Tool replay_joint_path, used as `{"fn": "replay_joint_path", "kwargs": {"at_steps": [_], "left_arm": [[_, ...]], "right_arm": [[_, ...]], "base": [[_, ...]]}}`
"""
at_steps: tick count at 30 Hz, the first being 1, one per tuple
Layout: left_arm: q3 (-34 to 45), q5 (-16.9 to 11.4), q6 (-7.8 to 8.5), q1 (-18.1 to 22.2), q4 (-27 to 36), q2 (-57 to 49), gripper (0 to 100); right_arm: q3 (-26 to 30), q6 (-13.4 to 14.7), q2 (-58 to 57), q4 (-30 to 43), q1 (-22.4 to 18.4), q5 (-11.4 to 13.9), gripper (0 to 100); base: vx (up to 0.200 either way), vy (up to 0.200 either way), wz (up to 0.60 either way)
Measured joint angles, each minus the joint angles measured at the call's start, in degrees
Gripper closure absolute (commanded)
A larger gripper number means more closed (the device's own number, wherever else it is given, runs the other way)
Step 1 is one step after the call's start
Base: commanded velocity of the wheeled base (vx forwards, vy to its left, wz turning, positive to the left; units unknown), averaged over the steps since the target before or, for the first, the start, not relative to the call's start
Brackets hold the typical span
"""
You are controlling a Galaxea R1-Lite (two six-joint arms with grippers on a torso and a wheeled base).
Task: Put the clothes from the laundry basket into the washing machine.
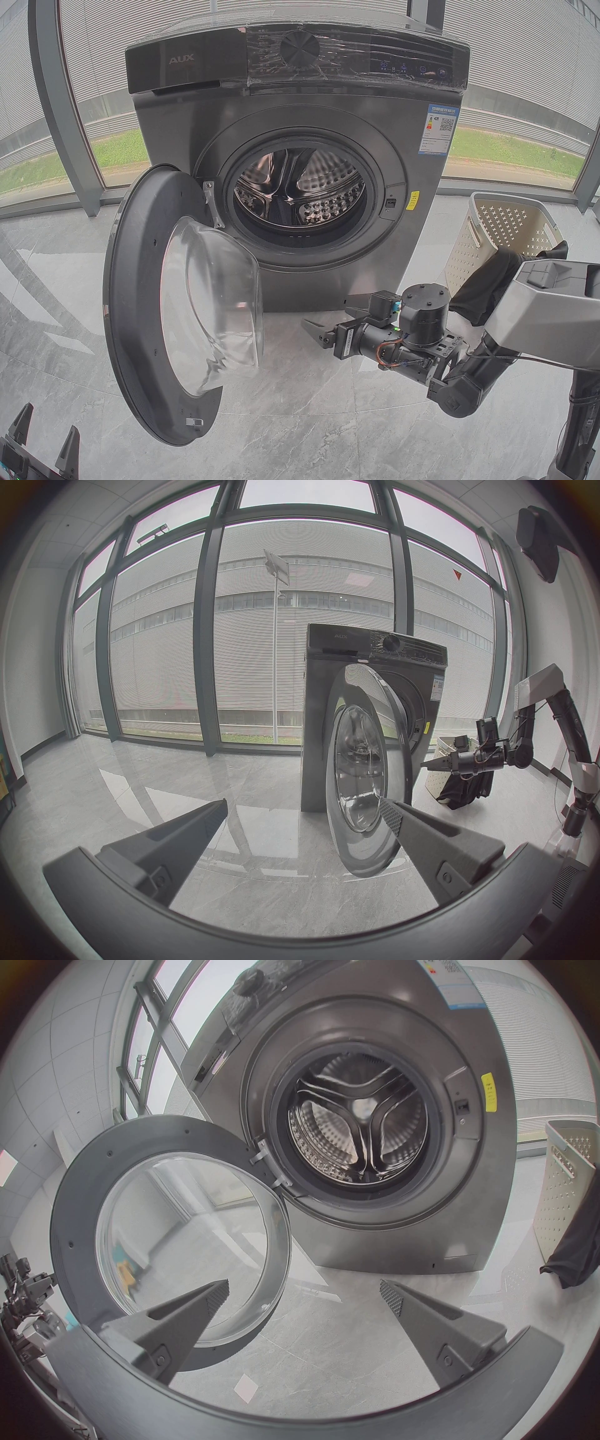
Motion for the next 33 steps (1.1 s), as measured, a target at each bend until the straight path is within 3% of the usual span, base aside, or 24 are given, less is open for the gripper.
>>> {"fn": "replay_joint_path", "kwargs": {"at_steps": [12, 33], "left_arm": [[0.00, 0.00, 0.06, 0.00, 0.00, 0.00, 0], [0.00, 0.01, 0.06, 0.00, 0.00, 0.00, 0]], "right_arm": [[-8.13, -0.01, 7.53, 1.62, 2.73, 1.66, 0], [-19.68, 0.21, 15.03, 1.48, 8.39, 0.89, 0]], "base": [[0.000, 0.000, 0.00], [0.000, 0.000, 0.00]]}}
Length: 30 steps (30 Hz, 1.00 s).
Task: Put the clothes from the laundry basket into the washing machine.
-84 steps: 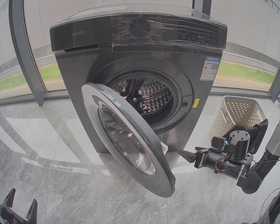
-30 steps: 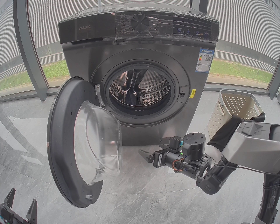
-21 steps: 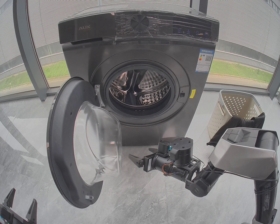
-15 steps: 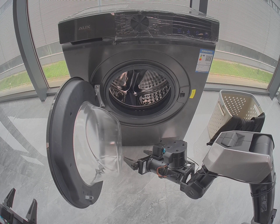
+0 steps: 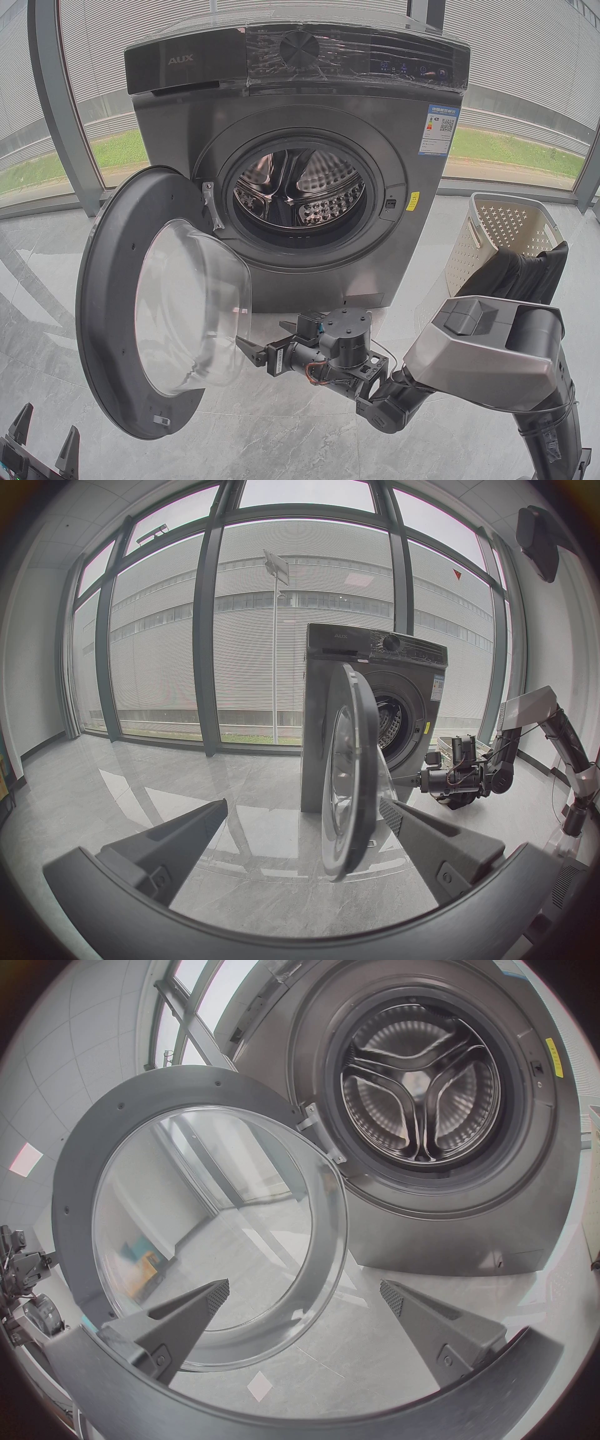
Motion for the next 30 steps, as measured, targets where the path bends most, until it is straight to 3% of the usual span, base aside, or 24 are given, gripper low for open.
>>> {"fn": "replay_joint_path", "kwargs": {"at_steps": [11, 18, 30], "left_arm": [[0.00, 0.00, -0.02, 0.00, 0.00, 0.00, 0], [0.00, -0.01, -0.02, 0.00, 0.00, 0.00, 0], [0.00, -0.01, -0.05, 0.00, 0.00, 0.00, 0]], "right_arm": [[-1.35, 0.41, 1.27, -0.18, 0.82, -0.76, 0], [-5.49, 2.96, 3.19, 0.52, 0.49, -0.82, 0], [-12.28, 3.54, 7.13, 0.44, 0.71, -2.52, 0]], "base": [[0.000, 0.000, 0.00], [0.000, 0.000, 0.00], [0.000, 0.000, 0.00]]}}
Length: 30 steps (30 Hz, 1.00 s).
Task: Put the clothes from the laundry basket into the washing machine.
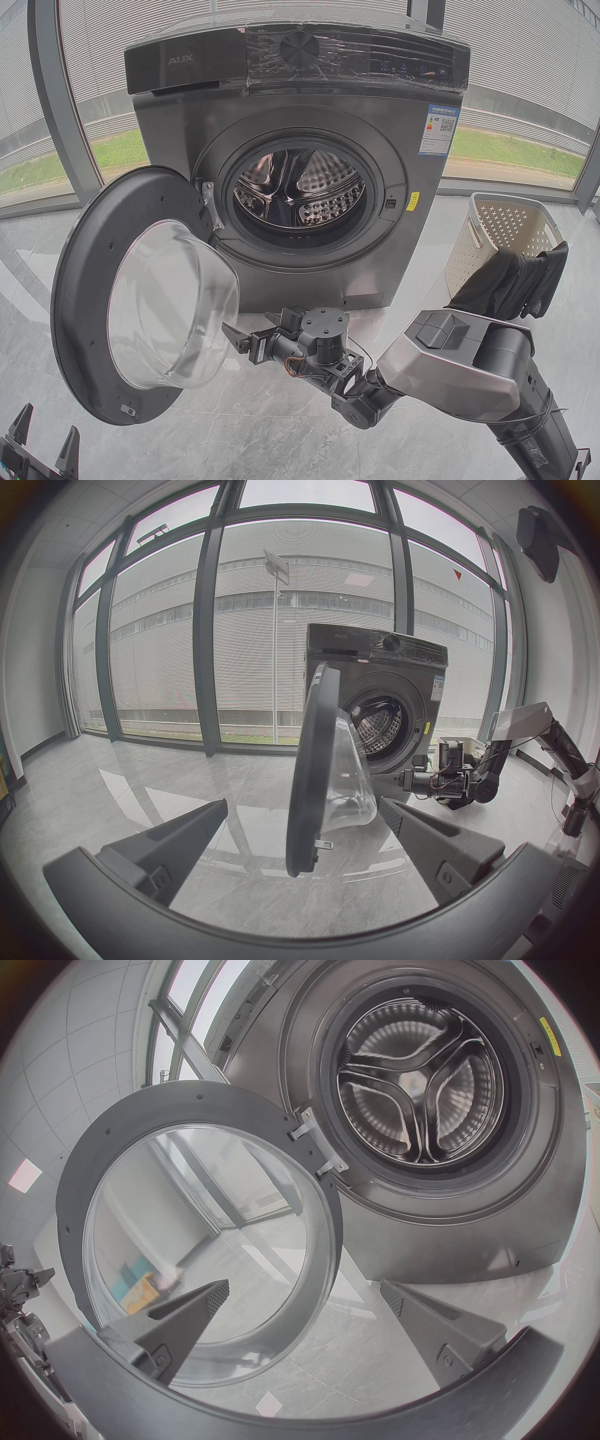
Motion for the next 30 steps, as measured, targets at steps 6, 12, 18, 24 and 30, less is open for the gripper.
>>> {"fn": "replay_joint_path", "kwargs": {"at_steps": [6, 12, 18, 24, 30], "left_arm": [[0.00, 0.00, -0.04, 0.00, 0.00, 0.00, 0], [0.00, 0.00, -0.01, 0.00, 0.00, 0.00, 0], [0.00, 0.04, 0.00, 0.00, 0.00, 0.00, 0], [0.00, 0.04, 0.02, 0.00, 0.00, 0.00, 0], [0.00, 0.00, 0.27, 0.00, 0.00, 0.00, 0]], "right_arm": [[2.68, 0.00, -1.26, -1.56, -0.60, -1.10, 0], [11.91, -1.18, -7.33, -3.28, -0.85, -2.11, 0], [26.03, -4.55, -16.68, -5.69, -2.28, -2.49, 0], [43.19, -7.36, -27.94, -9.65, -5.18, -3.95, 0], [59.93, -9.14, -41.84, -12.14, -12.35, -3.94, 0]], "base": [[0.000, 0.000, 0.00], [0.000, 0.000, 0.00], [0.000, 0.000, 0.00], [0.000, 0.000, 0.00], [0.000, 0.000, 0.00]]}}
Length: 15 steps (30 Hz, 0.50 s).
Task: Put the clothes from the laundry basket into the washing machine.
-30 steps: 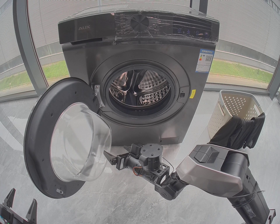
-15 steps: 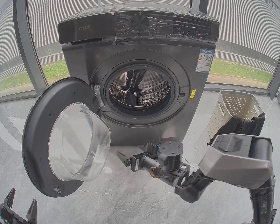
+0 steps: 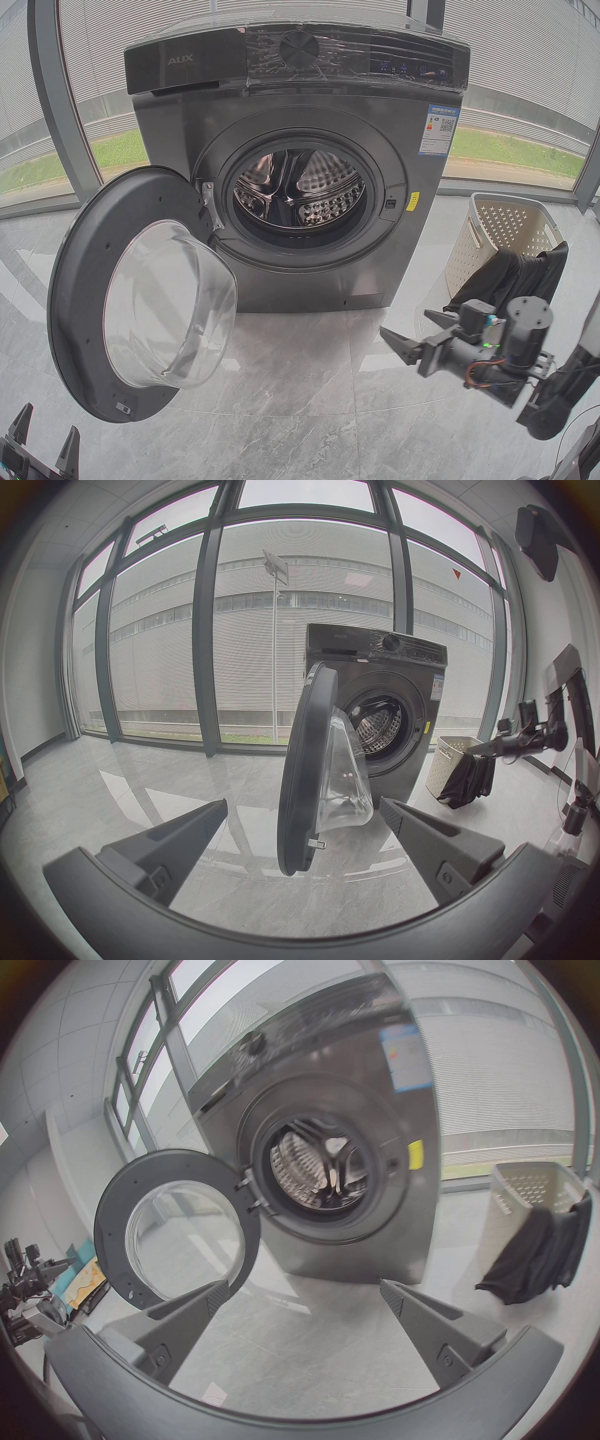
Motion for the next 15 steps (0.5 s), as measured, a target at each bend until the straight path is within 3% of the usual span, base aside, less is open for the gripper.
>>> {"fn": "replay_joint_path", "kwargs": {"at_steps": [1, 8, 15], "left_arm": [[0.00, 0.00, 0.18, 0.00, 0.00, 0.00, 0], [0.00, -0.32, 1.18, 0.00, 0.00, 0.00, 0], [0.00, -0.54, 1.67, 0.00, 0.00, 0.00, 0]], "right_arm": [[3.56, -0.55, -3.72, -0.30, -2.26, 0.43, 0], [12.11, -2.73, -19.52, 3.79, -8.55, 1.77, 0], [14.36, -5.74, -37.02, 22.25, -10.87, 2.29, 0]], "base": [[0.000, 0.000, 0.00], [0.000, 0.000, 0.00], [0.000, 0.000, 0.00]]}}
